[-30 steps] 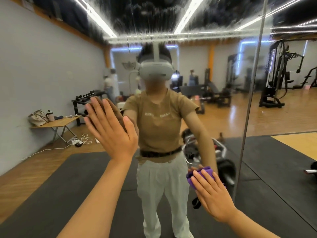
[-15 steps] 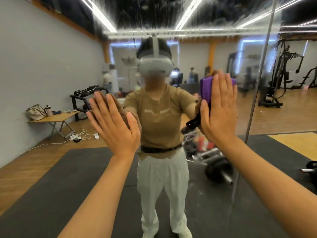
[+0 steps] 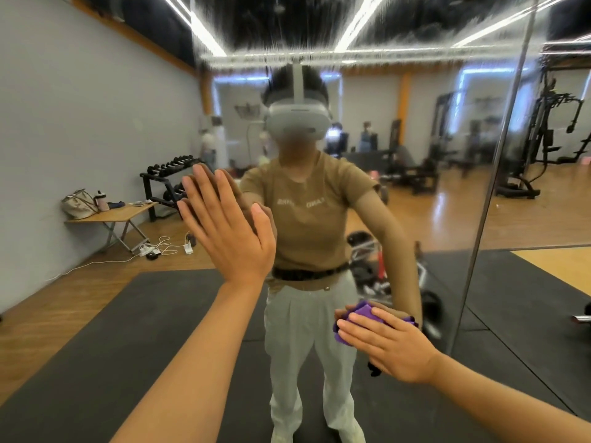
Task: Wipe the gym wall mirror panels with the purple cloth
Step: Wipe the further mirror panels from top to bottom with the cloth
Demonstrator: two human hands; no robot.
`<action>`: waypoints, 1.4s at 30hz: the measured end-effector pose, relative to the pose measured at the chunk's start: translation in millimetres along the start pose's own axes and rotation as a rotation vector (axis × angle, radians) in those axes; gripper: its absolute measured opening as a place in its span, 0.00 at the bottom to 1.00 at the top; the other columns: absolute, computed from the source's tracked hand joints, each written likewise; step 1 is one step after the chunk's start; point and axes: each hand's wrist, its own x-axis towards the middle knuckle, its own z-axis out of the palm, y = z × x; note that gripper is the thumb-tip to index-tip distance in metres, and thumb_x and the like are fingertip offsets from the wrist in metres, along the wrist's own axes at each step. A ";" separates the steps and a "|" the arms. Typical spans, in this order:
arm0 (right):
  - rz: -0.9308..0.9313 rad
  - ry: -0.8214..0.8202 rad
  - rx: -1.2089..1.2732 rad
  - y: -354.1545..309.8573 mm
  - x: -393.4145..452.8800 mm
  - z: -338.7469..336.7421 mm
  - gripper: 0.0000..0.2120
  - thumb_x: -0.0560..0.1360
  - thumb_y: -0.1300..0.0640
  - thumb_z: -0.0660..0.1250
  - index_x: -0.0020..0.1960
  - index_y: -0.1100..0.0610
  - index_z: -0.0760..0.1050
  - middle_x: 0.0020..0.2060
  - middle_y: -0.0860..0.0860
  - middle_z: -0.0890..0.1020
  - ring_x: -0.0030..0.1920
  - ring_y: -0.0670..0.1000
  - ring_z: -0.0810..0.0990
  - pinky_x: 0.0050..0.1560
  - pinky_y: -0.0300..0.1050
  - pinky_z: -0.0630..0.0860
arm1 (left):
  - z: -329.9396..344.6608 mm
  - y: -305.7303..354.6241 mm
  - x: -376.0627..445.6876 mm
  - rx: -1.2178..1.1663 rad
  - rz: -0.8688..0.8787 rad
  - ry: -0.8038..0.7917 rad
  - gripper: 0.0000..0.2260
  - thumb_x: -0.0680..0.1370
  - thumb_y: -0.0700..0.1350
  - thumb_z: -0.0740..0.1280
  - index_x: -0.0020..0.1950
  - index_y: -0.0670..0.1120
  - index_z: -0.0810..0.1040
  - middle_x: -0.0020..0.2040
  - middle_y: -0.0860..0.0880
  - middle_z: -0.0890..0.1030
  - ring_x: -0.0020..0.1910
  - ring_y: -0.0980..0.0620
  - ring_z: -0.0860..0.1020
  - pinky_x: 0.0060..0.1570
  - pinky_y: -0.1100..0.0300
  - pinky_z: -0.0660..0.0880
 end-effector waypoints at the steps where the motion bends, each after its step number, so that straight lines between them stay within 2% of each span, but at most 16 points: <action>1: -0.051 -0.013 0.008 10.0 1.8 -3.8 0.34 0.81 0.51 0.55 0.83 0.56 0.48 0.82 0.50 0.49 0.82 0.51 0.50 0.81 0.52 0.41 | -0.1 0.0 -0.3 0.001 0.001 -0.002 0.27 0.82 0.46 0.56 0.78 0.33 0.61 0.77 0.31 0.61 0.78 0.30 0.57 0.77 0.35 0.50; 4: -0.023 0.057 0.070 49.4 24.8 -23.2 0.35 0.79 0.51 0.58 0.83 0.55 0.52 0.82 0.50 0.52 0.81 0.51 0.53 0.81 0.54 0.44 | 0.6 -0.5 0.0 -0.002 -0.003 0.000 0.27 0.82 0.46 0.57 0.78 0.33 0.61 0.78 0.31 0.61 0.78 0.30 0.57 0.77 0.35 0.50; 8: 0.300 0.312 0.127 129.7 88.5 -69.7 0.27 0.84 0.52 0.56 0.81 0.60 0.57 0.80 0.55 0.58 0.80 0.56 0.58 0.80 0.57 0.51 | 0.3 -0.4 -0.6 -0.004 -0.006 -0.006 0.27 0.82 0.45 0.57 0.78 0.33 0.61 0.78 0.31 0.60 0.78 0.31 0.57 0.77 0.35 0.50; 11: 0.612 0.458 0.128 180.7 132.2 -98.8 0.26 0.84 0.55 0.55 0.79 0.65 0.59 0.78 0.62 0.63 0.79 0.60 0.59 0.80 0.55 0.49 | 0.0 -0.2 0.1 -0.007 -0.008 -0.008 0.27 0.82 0.45 0.57 0.78 0.33 0.61 0.78 0.31 0.60 0.78 0.31 0.57 0.77 0.35 0.49; 13: 0.755 0.508 0.137 189.2 146.9 -103.3 0.26 0.84 0.56 0.55 0.79 0.67 0.58 0.78 0.63 0.62 0.79 0.62 0.58 0.81 0.57 0.50 | -0.4 -0.2 0.4 -0.010 -0.008 -0.008 0.27 0.82 0.45 0.58 0.78 0.33 0.61 0.78 0.31 0.60 0.78 0.31 0.57 0.77 0.35 0.49; 15: 0.789 0.531 0.119 175.8 147.8 -97.6 0.26 0.84 0.57 0.55 0.78 0.68 0.58 0.78 0.64 0.62 0.79 0.62 0.58 0.81 0.57 0.49 | -0.7 -0.2 0.4 -0.013 -0.005 -0.007 0.27 0.82 0.45 0.57 0.78 0.33 0.61 0.78 0.31 0.60 0.78 0.31 0.57 0.77 0.36 0.49; 18: 0.636 0.479 0.141 123.6 128.7 -74.3 0.27 0.83 0.55 0.56 0.79 0.65 0.57 0.78 0.62 0.62 0.80 0.59 0.56 0.80 0.56 0.50 | -1.6 -0.2 0.6 -0.014 -0.003 -0.010 0.27 0.82 0.46 0.57 0.77 0.33 0.62 0.77 0.31 0.61 0.78 0.31 0.57 0.77 0.36 0.49; 21: 0.304 0.264 0.147 53.0 84.0 -38.5 0.31 0.81 0.54 0.59 0.81 0.59 0.54 0.81 0.56 0.55 0.81 0.56 0.54 0.81 0.56 0.48 | -1.3 -0.9 0.5 -0.013 0.002 -0.012 0.27 0.82 0.46 0.56 0.77 0.32 0.62 0.77 0.31 0.61 0.78 0.30 0.57 0.77 0.34 0.50; 24: 0.046 0.028 0.022 -2.2 36.7 -11.6 0.38 0.78 0.52 0.60 0.83 0.59 0.48 0.82 0.54 0.49 0.82 0.54 0.49 0.81 0.54 0.42 | -0.9 -1.0 -0.1 -0.014 0.004 -0.013 0.27 0.82 0.46 0.56 0.77 0.32 0.62 0.77 0.30 0.61 0.78 0.30 0.57 0.76 0.34 0.51; 28: -0.035 -0.043 -0.004 -13.2 20.3 -8.1 0.34 0.81 0.54 0.53 0.83 0.59 0.45 0.83 0.52 0.47 0.82 0.53 0.46 0.81 0.51 0.39 | -0.4 -1.7 -0.4 -0.007 0.006 -0.015 0.27 0.82 0.46 0.57 0.77 0.32 0.62 0.77 0.30 0.61 0.78 0.30 0.57 0.76 0.34 0.51; 30: -0.063 -0.028 0.041 1.9 26.0 -14.4 0.35 0.80 0.53 0.54 0.83 0.58 0.45 0.83 0.50 0.46 0.82 0.51 0.47 0.81 0.50 0.40 | -0.6 -1.5 -0.1 -0.007 0.003 -0.014 0.27 0.82 0.46 0.56 0.77 0.32 0.62 0.77 0.30 0.61 0.78 0.30 0.57 0.77 0.34 0.51; 32: 0.058 0.072 0.109 26.9 42.3 -26.7 0.36 0.79 0.54 0.58 0.83 0.57 0.47 0.83 0.51 0.48 0.82 0.51 0.49 0.81 0.51 0.43 | -0.6 -1.2 -0.3 -0.014 0.006 -0.016 0.27 0.82 0.46 0.56 0.77 0.32 0.62 0.77 0.30 0.61 0.78 0.30 0.57 0.77 0.34 0.51; 35: 0.462 0.323 0.175 88.7 83.7 -58.5 0.30 0.84 0.54 0.55 0.82 0.60 0.49 0.81 0.57 0.54 0.82 0.53 0.49 0.81 0.52 0.46 | -0.8 -1.3 0.1 -0.014 0.004 -0.007 0.27 0.82 0.46 0.56 0.77 0.32 0.62 0.77 0.30 0.61 0.77 0.30 0.57 0.77 0.35 0.50; 37: 0.667 0.408 0.145 131.1 106.2 -78.9 0.27 0.85 0.54 0.53 0.80 0.65 0.53 0.79 0.61 0.58 0.81 0.54 0.50 0.81 0.52 0.47 | -1.2 -1.0 -0.2 -0.012 0.002 -0.008 0.27 0.82 0.46 0.57 0.77 0.32 0.62 0.77 0.30 0.61 0.77 0.30 0.57 0.77 0.35 0.50; 39: 0.784 0.432 0.127 157.3 119.1 -88.4 0.28 0.84 0.56 0.54 0.80 0.67 0.54 0.79 0.61 0.57 0.81 0.55 0.51 0.81 0.51 0.45 | -2.1 -0.1 0.1 -0.008 0.003 -0.013 0.27 0.82 0.46 0.57 0.77 0.32 0.62 0.77 0.30 0.61 0.77 0.30 0.57 0.78 0.36 0.49; 42: 0.849 0.464 0.125 155.3 124.7 -87.5 0.28 0.83 0.56 0.54 0.79 0.67 0.55 0.79 0.60 0.56 0.80 0.59 0.53 0.81 0.53 0.46 | -2.6 0.4 0.8 -0.015 0.001 -0.015 0.27 0.82 0.46 0.57 0.77 0.32 0.62 0.77 0.30 0.61 0.77 0.30 0.57 0.78 0.37 0.48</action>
